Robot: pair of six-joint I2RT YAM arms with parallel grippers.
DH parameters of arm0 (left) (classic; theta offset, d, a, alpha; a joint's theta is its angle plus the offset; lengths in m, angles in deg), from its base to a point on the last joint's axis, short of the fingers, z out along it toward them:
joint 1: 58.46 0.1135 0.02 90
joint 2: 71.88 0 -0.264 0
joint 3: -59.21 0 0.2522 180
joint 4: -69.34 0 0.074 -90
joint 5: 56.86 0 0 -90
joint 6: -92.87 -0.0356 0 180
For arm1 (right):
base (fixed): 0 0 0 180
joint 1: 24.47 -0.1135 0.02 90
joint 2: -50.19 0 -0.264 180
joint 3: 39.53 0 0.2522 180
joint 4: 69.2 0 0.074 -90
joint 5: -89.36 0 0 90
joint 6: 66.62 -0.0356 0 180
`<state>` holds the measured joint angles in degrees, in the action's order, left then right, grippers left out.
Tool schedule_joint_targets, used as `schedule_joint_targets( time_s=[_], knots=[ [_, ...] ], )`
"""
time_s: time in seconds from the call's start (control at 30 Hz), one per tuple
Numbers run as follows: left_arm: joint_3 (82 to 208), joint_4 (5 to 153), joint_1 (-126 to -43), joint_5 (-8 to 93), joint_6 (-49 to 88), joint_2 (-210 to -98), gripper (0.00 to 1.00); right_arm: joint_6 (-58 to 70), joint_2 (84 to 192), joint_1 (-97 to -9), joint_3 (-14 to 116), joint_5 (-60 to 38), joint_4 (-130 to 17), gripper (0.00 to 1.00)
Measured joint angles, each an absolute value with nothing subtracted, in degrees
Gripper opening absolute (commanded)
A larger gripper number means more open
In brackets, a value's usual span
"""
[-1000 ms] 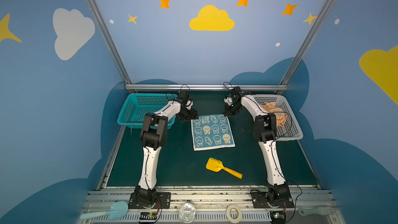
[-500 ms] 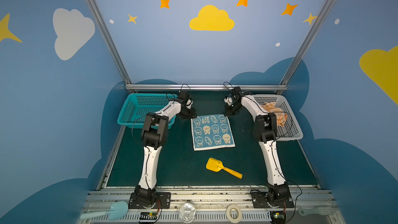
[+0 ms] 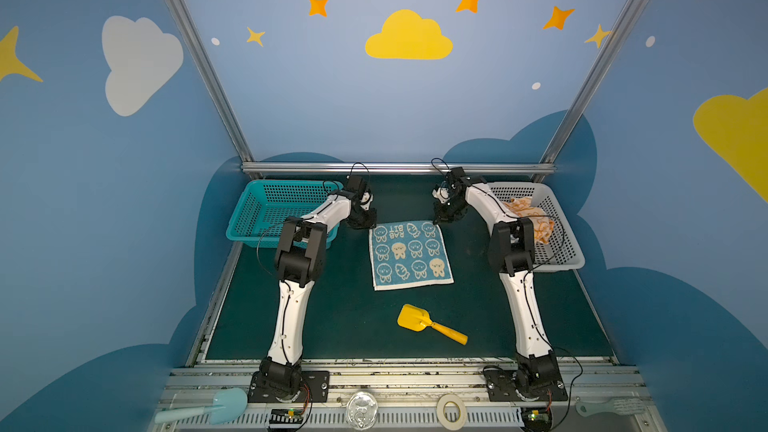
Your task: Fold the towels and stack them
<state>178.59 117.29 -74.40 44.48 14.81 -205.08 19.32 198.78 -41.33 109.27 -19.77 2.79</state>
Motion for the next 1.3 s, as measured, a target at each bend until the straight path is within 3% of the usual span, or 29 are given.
schedule_joint_targets(
  time_s=[0.27, 0.83, 1.3],
  knots=[
    [178.9, 118.0, -74.6, 43.3, 12.6, -205.2, 0.03, 17.9, 198.7, -40.5, 109.1, -21.1, 2.8, 0.03],
    [185.0, 119.4, -75.2, 43.9, 10.1, -205.3, 0.03, 11.4, 192.5, -36.5, 102.1, -27.4, 4.0, 0.00],
    [169.9, 114.8, -75.5, 44.3, 12.1, -191.3, 0.03, 7.2, 173.6, -37.2, 79.5, -29.0, -1.1, 0.00]
  ],
)
